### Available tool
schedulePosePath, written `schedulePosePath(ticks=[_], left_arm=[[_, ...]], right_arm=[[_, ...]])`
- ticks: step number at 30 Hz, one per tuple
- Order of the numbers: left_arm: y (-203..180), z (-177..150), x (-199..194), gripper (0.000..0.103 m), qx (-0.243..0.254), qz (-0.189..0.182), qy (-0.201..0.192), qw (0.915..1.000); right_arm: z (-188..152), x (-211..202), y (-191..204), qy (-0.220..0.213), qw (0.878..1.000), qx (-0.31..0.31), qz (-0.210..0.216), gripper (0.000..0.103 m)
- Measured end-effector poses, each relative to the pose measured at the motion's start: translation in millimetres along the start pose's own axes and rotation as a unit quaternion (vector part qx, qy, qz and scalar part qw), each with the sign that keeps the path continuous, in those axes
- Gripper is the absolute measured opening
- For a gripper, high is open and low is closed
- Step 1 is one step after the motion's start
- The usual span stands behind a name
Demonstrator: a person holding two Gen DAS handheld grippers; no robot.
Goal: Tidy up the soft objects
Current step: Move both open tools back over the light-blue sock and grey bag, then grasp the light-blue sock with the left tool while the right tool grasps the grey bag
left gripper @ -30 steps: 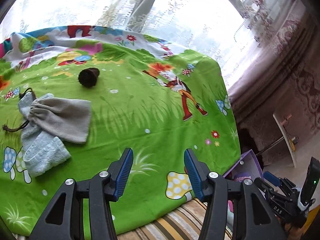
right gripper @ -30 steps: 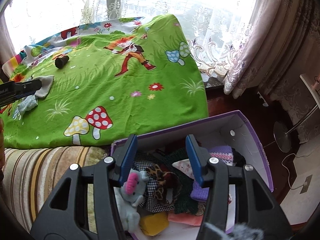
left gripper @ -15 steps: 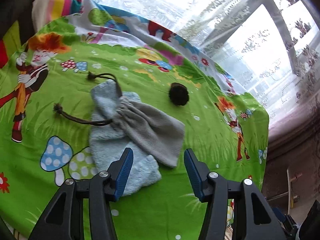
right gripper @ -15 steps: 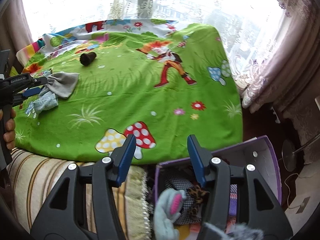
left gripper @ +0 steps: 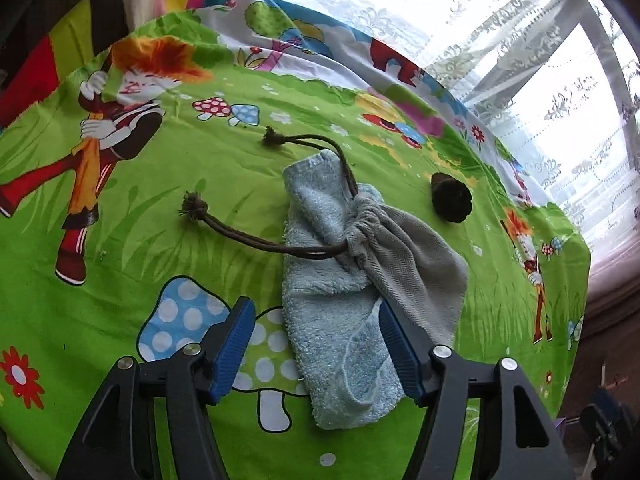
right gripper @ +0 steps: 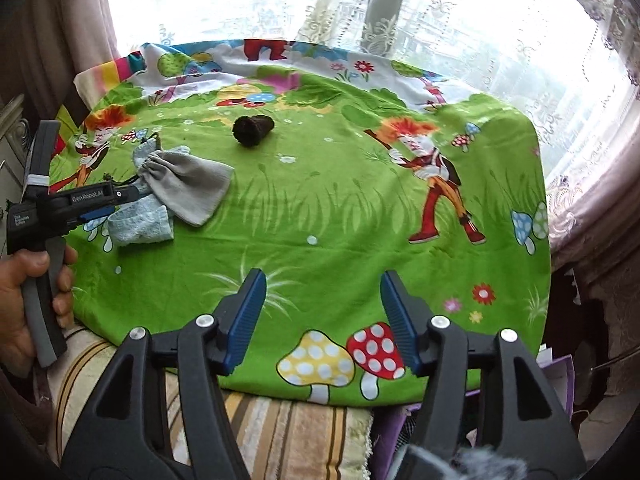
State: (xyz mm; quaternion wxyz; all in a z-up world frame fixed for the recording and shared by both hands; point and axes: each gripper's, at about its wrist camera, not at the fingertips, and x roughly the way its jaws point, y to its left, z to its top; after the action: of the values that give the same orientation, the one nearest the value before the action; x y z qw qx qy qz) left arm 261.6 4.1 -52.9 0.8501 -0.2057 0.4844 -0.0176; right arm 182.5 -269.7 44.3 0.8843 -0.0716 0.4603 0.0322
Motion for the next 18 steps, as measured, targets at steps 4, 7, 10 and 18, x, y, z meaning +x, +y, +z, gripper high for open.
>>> schedulePosePath(ticks=[4, 7, 10, 18], left_arm=[[-20.6, -7.5, 3.7, 0.073, 0.057, 0.031, -0.002, 0.9979], [-33.9, -13.4, 7.5, 0.075, 0.102, 0.052, 0.001, 0.9935], [-51.0, -21.5, 13.0, 0.075, 0.153, 0.069, 0.005, 0.9858], [-57.7, -27.1, 7.7, 0.032, 0.188, 0.07, -0.001, 0.9797]], right_arm=[[19.9, 11.1, 19.1, -0.005, 1.0, -0.022, 0.016, 0.067], [33.1, 21.7, 33.2, -0.006, 0.999, -0.035, 0.026, 0.068], [42.6, 32.1, 43.7, -0.002, 0.998, -0.04, 0.039, 0.069], [53.5, 56.6, 66.7, 0.014, 0.996, -0.051, 0.066, 0.071]])
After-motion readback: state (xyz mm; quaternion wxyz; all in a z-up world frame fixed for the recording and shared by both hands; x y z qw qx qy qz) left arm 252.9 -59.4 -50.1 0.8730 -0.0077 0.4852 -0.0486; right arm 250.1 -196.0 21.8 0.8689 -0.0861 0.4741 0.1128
